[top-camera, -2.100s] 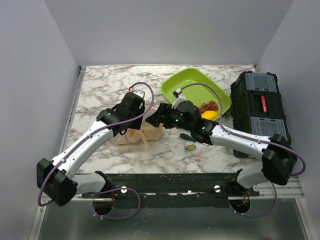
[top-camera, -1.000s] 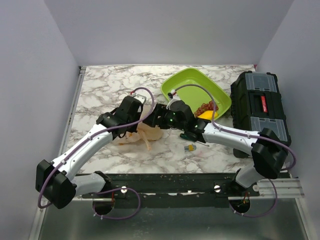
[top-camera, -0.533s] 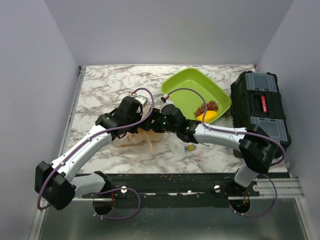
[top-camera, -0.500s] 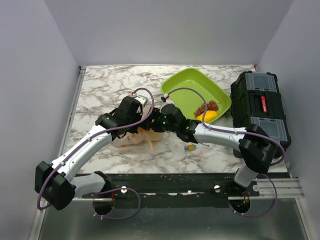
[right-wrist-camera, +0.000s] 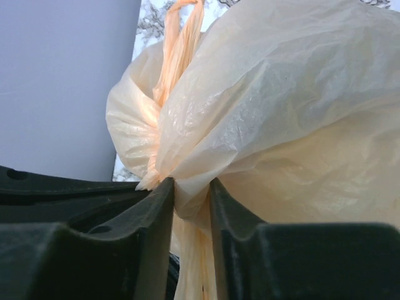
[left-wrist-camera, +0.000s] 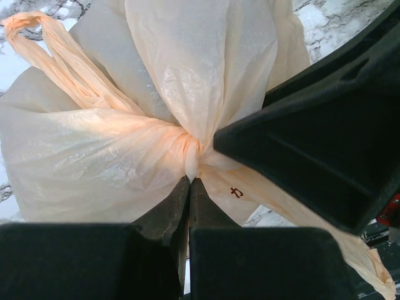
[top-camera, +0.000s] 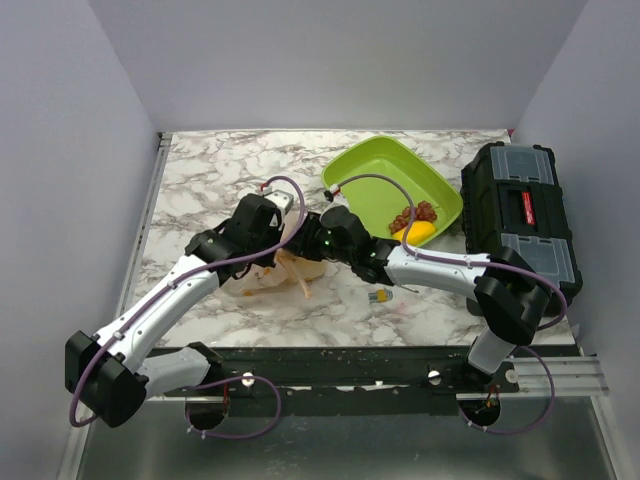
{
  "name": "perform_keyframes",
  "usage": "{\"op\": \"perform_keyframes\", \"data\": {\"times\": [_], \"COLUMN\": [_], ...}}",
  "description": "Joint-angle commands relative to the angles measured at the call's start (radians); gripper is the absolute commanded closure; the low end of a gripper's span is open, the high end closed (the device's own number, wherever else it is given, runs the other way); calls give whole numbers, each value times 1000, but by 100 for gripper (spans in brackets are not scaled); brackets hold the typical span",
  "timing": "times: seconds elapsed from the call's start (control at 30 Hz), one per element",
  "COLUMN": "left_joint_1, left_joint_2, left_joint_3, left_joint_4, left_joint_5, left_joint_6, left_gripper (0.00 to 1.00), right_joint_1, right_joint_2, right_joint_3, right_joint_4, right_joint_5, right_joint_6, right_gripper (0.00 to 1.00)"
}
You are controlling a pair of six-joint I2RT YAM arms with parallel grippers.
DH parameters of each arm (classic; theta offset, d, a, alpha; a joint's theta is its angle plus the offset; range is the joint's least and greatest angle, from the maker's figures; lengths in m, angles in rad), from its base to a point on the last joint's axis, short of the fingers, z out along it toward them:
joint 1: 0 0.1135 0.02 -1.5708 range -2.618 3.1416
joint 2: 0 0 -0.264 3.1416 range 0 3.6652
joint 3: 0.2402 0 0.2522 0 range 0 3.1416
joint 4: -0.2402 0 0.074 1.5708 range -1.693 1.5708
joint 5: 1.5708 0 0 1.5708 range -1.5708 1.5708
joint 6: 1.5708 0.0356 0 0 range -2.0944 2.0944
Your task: Take the fake fruits out of the plastic bag
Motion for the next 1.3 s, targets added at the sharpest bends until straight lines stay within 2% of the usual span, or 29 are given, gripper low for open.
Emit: {"op": "perform_keyframes", "data": {"times": [0.0, 0.1, 0.23, 0.63, 0.83, 0.97, 1.03, 1.27], "left_joint_1": [4, 3, 3, 9, 34, 41, 42, 43], "left_joint_2": [-48, -65, -73, -144, -167, -174, -177, -164], "left_joint_3": [-11, -22, -22, -40, -46, -46, -49, -48], "left_joint_4": [24, 35, 30, 36, 49, 54, 61, 75], "left_joint_5": [-1, -18, -97, -345, -364, -327, -291, -216], "left_joint_6": [5, 2, -11, -70, -81, -77, -68, -55], "left_gripper": [100, 100, 100, 100, 100, 100, 100, 100], "right_joint_1": [6, 6, 6, 6, 5, 5, 5, 5], "right_joint_2": [-9, -20, -37, -118, -153, -203, -227, -302], "right_joint_3": [-6, -4, -23, -139, -167, -208, -219, -136], "right_joint_4": [62, 62, 61, 55, -6, -30, -31, -156], "right_joint_5": [55, 65, 86, 155, 197, 240, 229, 226], "right_joint_6": [14, 6, -4, -42, -129, -167, -201, -422], "right_gripper": [77, 90, 99, 100, 99, 99, 98, 74]}}
